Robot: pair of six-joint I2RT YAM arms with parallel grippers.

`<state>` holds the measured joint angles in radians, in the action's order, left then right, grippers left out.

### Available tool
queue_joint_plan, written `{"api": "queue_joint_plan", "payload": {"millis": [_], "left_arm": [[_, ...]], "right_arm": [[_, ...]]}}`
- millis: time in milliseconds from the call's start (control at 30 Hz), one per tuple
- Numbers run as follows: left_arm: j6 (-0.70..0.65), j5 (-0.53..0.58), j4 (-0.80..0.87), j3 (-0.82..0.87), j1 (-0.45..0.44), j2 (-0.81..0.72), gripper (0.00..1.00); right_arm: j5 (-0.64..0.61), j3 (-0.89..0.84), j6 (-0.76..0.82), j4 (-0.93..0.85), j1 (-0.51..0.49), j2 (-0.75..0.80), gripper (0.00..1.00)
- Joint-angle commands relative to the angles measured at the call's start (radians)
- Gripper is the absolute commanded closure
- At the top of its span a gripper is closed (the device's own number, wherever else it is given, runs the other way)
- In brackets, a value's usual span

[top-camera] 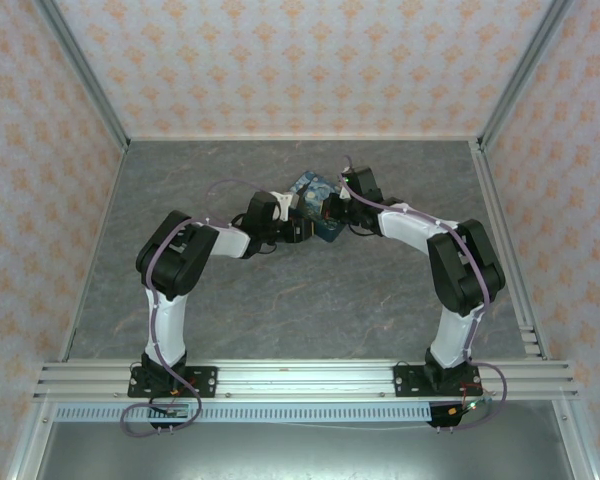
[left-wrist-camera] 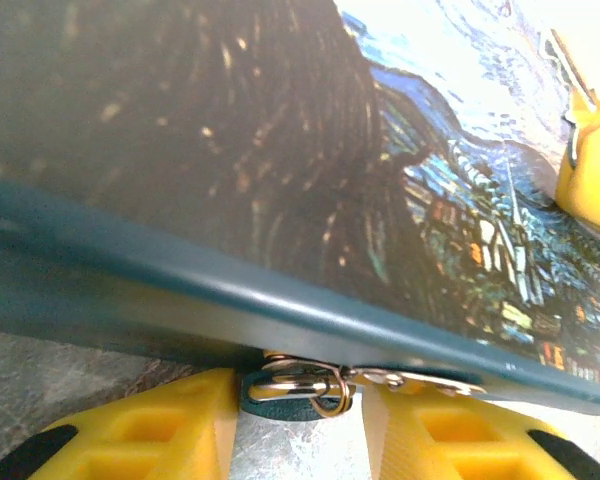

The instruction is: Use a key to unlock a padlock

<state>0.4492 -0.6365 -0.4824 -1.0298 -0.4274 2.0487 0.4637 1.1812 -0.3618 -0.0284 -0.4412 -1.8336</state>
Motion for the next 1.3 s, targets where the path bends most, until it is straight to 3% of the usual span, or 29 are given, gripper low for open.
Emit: {"api": "queue_joint_plan", "payload": {"millis": [0, 700, 1267], "left_arm": [[0.056, 0.031, 0.031, -0.021, -0.025, 0.041, 0.62], [0.189, 0.054, 0.016, -0.048, -0.031, 0.067, 0.68], [0.227, 0.073, 0.07, -0.085, -0.05, 0.088, 0.63]], "right_arm": [[0.009, -0.013, -0.001, -0.055, -0.005, -0.009, 1.0], [0.017, -0.022, -0.012, -0.046, -0.006, -0.002, 1.0], [0.018, -0.033, -0.019, -0.036, -0.007, 0.005, 1.0]]}}
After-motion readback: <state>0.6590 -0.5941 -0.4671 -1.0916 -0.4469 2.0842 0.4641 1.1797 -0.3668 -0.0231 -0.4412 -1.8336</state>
